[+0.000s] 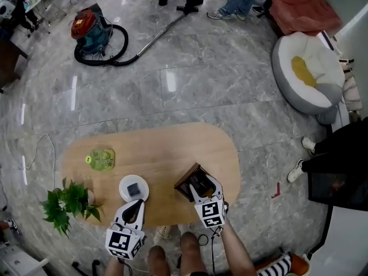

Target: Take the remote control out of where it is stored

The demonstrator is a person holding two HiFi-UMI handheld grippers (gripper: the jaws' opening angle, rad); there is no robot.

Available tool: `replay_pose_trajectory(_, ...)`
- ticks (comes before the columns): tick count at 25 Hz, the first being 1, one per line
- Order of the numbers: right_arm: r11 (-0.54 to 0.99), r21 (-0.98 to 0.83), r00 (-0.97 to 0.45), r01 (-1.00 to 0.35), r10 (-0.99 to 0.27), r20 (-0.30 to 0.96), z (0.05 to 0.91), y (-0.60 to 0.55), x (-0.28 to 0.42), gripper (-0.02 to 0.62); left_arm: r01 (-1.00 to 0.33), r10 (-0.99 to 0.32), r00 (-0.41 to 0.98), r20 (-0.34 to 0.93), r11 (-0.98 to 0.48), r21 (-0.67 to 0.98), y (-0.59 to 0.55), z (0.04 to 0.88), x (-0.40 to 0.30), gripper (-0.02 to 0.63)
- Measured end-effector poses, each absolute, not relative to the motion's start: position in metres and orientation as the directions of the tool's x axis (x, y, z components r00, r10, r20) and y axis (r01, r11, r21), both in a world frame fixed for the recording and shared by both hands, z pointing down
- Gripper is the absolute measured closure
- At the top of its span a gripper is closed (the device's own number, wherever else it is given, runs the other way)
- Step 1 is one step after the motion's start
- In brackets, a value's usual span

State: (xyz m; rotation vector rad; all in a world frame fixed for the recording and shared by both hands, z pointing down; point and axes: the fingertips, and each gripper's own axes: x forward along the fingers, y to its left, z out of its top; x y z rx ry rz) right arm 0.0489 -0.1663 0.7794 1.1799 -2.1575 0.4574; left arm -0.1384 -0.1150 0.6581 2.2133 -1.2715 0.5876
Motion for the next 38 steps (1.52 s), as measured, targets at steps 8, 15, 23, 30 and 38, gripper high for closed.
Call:
replay_pose_trajectory(8,0.553,0.026,-0.387,-0.833,-0.614,0.688,0.786,-0.167,0.049,0.353,-0.881,-0.655,0.461,0.599,-0.419,0.220,-0.117,0.661,-0.138,0.600)
replay_pose_trajectory(15,0.542,0.080,-0.348,-0.837,-0.639,0.686,0.785,-0.172,0.053,0.477,-0.886,-0.660,0.452,0.600,-0.409,0.217,-0.118,0.660,-0.141,0.600)
replay_pose_trajectory(23,0.541,0.118,-0.325,-0.833,-0.650,0.687,0.784,-0.173,0.055,0.499,-0.887,-0.664,0.450,0.597,-0.408,0.215,-0.114,0.656,-0.142,0.600)
replay_pose_trajectory(30,0.527,0.140,-0.308,-0.838,-0.670,0.675,0.773,-0.172,0.059,0.500,-0.887,-0.673,0.450,0.587,-0.412,0.207,-0.113,0.646,-0.143,0.600)
replay_pose_trajectory(38,0.516,0.130,-0.320,-0.847,-0.689,0.651,0.750,-0.172,0.061,0.500,-0.881,-0.677,0.462,0.573,-0.427,0.204,-0.115,0.631,-0.139,0.600)
